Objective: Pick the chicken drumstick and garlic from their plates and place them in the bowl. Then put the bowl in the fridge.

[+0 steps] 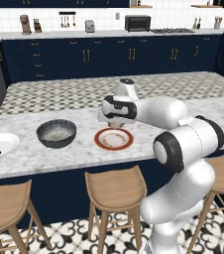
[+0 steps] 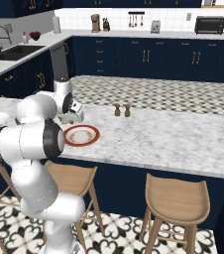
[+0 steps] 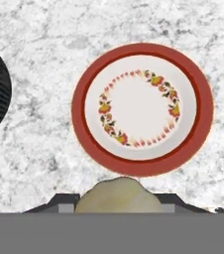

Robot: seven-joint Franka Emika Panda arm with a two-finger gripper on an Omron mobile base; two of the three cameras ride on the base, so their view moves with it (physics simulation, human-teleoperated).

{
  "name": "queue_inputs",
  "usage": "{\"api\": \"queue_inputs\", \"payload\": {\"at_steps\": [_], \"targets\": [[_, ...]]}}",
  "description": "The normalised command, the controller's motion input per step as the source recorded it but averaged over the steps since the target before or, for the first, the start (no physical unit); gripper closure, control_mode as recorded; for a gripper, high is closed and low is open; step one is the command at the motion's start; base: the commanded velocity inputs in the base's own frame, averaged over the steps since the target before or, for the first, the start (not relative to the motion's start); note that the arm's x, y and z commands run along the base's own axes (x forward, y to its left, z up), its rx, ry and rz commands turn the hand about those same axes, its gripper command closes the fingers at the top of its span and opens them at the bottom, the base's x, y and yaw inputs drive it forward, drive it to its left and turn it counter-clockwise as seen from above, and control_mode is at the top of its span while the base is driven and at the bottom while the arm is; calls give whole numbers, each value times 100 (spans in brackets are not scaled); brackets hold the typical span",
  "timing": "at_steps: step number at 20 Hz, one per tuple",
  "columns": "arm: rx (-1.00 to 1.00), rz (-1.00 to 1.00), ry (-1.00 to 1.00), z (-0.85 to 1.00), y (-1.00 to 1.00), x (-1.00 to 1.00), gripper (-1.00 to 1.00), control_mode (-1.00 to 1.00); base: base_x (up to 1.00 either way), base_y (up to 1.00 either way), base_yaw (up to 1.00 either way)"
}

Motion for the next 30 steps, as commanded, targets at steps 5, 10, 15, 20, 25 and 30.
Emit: {"api": "queue_inputs", "payload": {"at_steps": [5,10,15,20,25,30], "targets": [[0,0,2,35,79,-66,100,-100,0,0,0],[0,0,1,17,87,-33,100,-100,0,0,0],[0,1,1,3,72,4,100,-100,0,0,0],[-8,1,15,0,67,42,100,-100,0,0,0],[-3,0,6,-11,34,59,100,-100,0,0,0],[-2,0,0,-31,42,38,100,-100,0,0,0]]}}
